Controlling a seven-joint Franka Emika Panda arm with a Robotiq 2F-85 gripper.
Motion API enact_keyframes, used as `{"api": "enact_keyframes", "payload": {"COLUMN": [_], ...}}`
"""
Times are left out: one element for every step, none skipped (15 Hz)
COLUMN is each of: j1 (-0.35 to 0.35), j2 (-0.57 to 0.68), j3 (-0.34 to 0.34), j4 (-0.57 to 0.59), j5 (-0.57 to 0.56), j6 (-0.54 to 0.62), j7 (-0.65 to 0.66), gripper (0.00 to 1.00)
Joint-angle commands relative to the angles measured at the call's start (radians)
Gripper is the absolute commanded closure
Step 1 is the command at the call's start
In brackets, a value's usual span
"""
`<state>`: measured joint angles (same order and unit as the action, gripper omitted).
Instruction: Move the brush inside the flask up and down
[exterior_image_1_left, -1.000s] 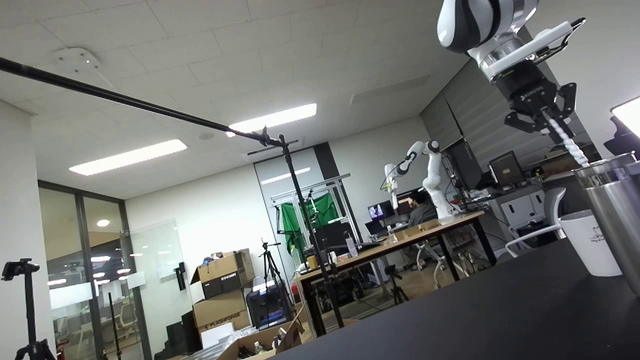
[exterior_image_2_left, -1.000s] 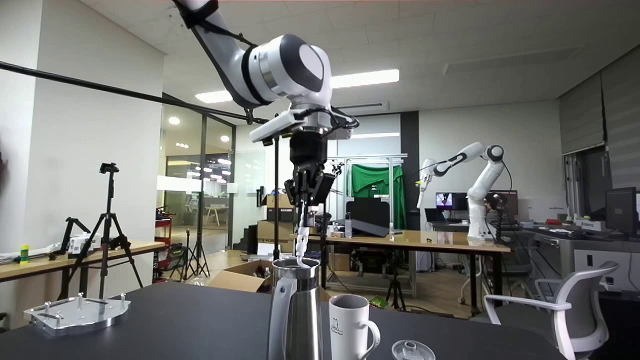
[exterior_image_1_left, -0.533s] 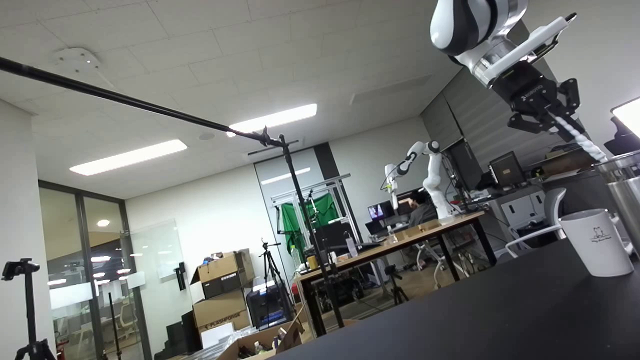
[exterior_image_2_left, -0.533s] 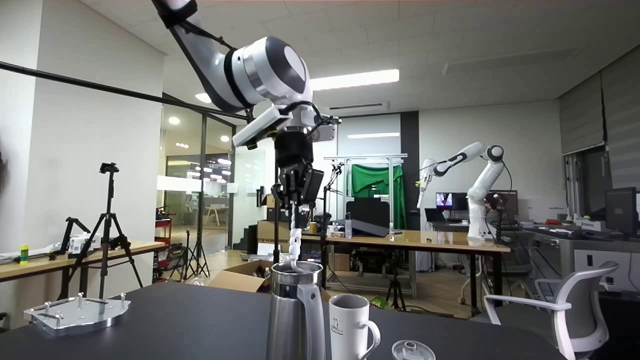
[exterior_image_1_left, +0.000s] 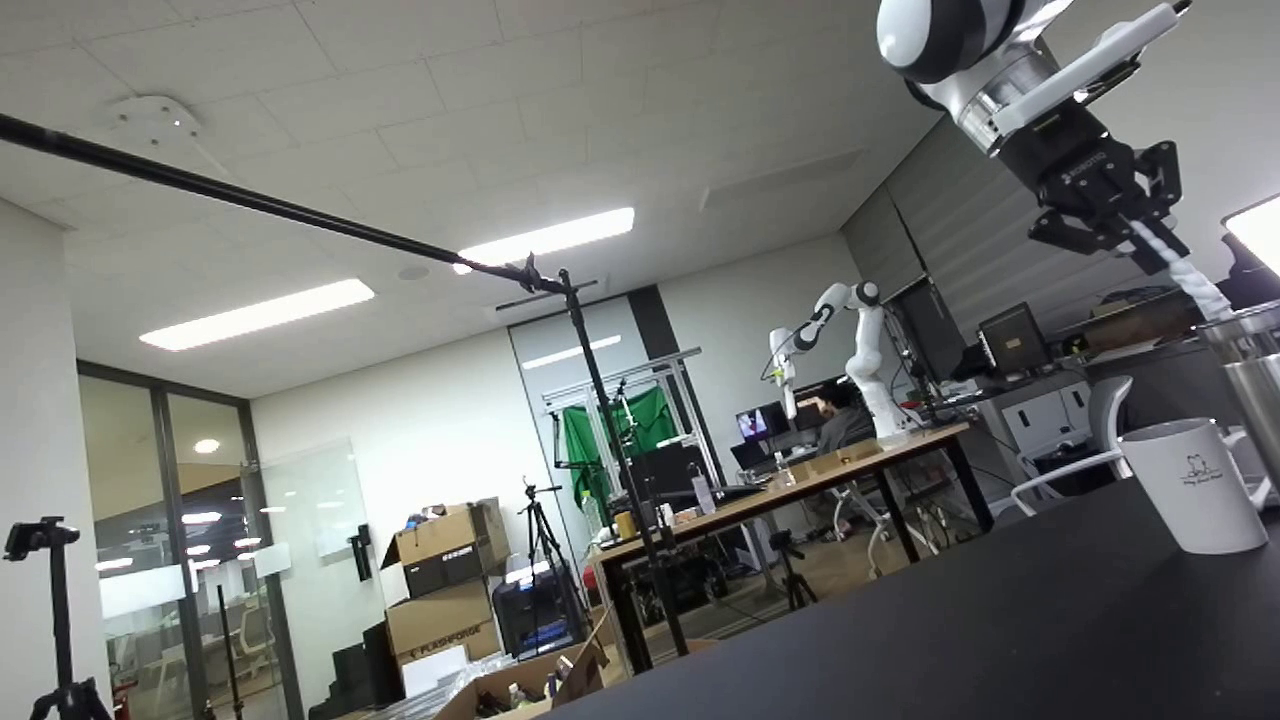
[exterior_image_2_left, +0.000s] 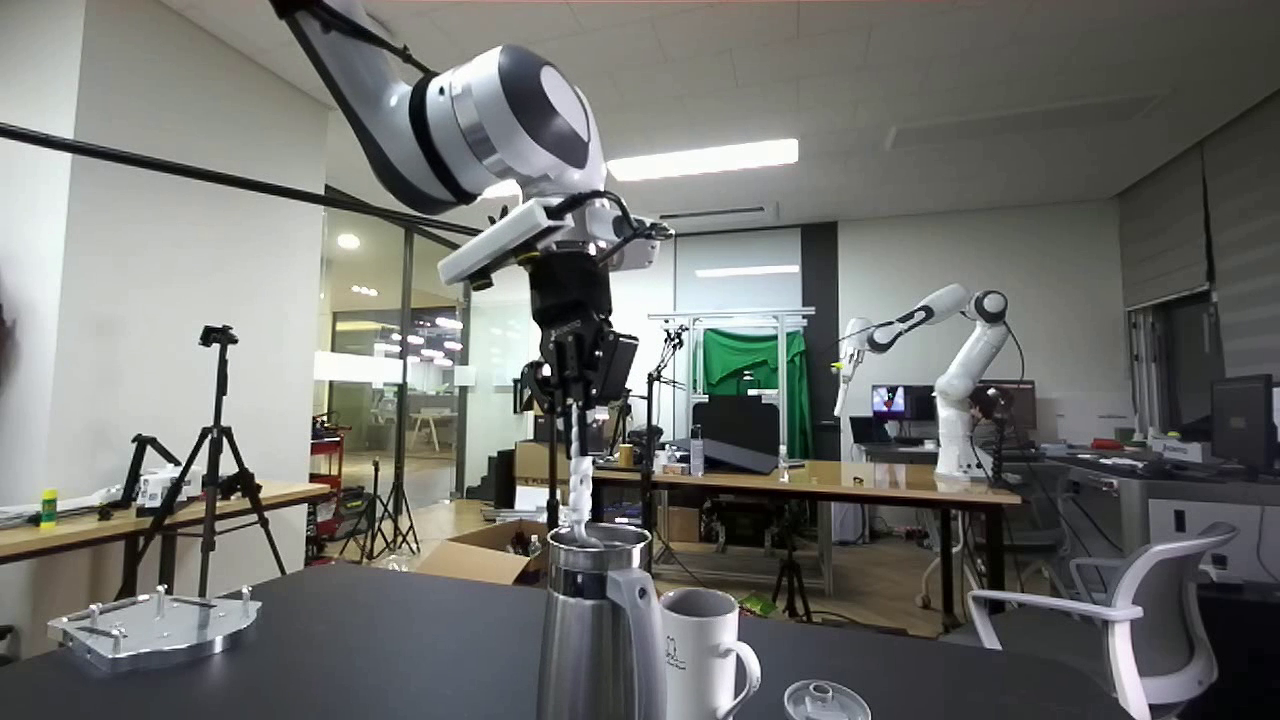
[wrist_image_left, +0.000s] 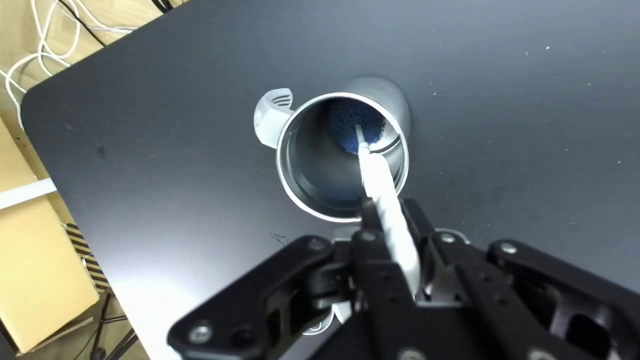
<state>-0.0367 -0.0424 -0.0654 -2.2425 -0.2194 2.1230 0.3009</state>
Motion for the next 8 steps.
{"api": "enact_keyframes", "payload": {"j1": [-0.029,-0.036,-0.044,-0.05,-0.056,-0.06,-0.063,-0.065], "j2": [-0.087,-0.101,-0.115,-0.127,-0.135,-0.142,-0.144,-0.139], "j3": [-0.012,-0.016,-0.022,-0.027,-0.031,-0.036,-0.042,-0.048], "j4": [-0.097,-0.114,-0.129,-0.142,-0.155,-0.162,-0.166,-0.161], "j5": [0.007,0.014,0.026,0.034,0.042,0.056,0.074,0.094], "j6": [0.071,0.09,0.103,0.112,0.122,0.122,0.122,0.115], "j7": [-0.076,-0.104,-0.133,-0.162,-0.19,-0.222,-0.258,-0.296], "gripper": [0.96,0.96,0.96,0.96,0.96,0.96,0.96,0.96]}}
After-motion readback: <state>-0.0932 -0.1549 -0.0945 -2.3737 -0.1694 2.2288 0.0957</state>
